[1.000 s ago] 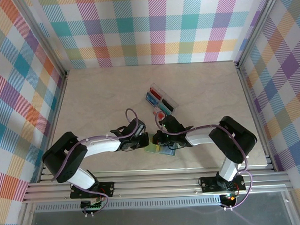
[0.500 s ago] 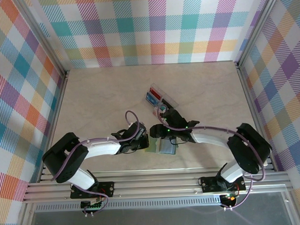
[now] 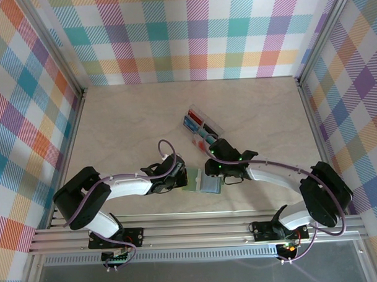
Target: Put the credit cards into the card holder
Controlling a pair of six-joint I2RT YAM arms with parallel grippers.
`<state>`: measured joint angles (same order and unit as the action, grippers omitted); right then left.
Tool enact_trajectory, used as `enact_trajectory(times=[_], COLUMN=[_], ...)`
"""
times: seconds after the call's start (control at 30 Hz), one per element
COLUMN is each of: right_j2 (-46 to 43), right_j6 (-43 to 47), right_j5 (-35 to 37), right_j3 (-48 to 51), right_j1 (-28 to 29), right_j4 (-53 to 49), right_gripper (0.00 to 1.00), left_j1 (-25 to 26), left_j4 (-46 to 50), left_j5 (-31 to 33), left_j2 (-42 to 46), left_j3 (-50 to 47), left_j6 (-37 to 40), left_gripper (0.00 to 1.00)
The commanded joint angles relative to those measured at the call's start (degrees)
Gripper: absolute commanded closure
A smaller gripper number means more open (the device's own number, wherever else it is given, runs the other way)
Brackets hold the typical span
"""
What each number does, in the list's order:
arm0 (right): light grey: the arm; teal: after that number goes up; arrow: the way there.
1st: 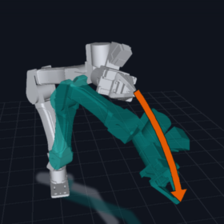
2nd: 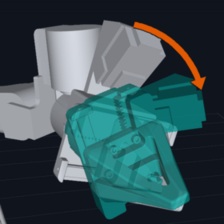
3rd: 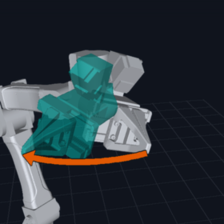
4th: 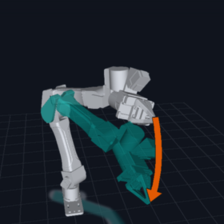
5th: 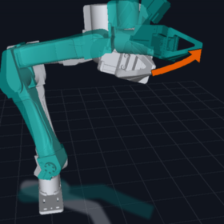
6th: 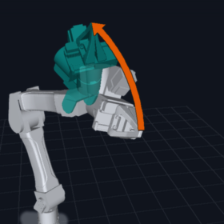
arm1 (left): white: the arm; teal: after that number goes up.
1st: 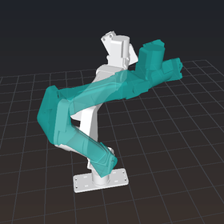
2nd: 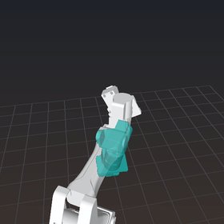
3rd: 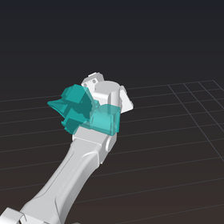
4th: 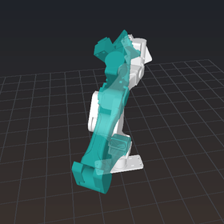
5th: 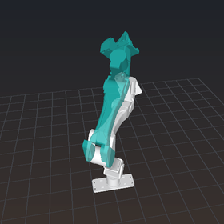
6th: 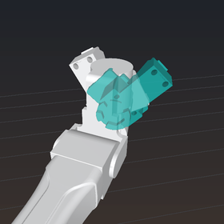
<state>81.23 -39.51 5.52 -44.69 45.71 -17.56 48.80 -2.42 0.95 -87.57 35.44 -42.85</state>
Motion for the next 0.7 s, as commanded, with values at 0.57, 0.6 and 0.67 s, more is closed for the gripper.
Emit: enact_trajectory(times=[0.57, 0.6, 0.67], right_j2=[9.57, 9.85, 10.41], right_j6=[0.78, 0.51, 0.10], right_j5=[2.81, 3.07, 3.59], right_j3=[0.04, 0.20, 0.27], right_j1=[2.51, 2.69, 2.96], right_j4=[-2.03, -2.04, -2.04], right_gripper=[0.59, 0.59, 0.60], left_j1=[0.69, 0.77, 0.76], left_j4=[4.15, 4.09, 4.02], left_j5=[0.63, 0.64, 0.76], left_j2=[-0.85, -0.98, -1.00], left_j3=[-2.48, -2.50, -2.56], left_j6=[-0.93, -1.00, -1.00], left_gripper=[0.96, 0.96, 0.96])
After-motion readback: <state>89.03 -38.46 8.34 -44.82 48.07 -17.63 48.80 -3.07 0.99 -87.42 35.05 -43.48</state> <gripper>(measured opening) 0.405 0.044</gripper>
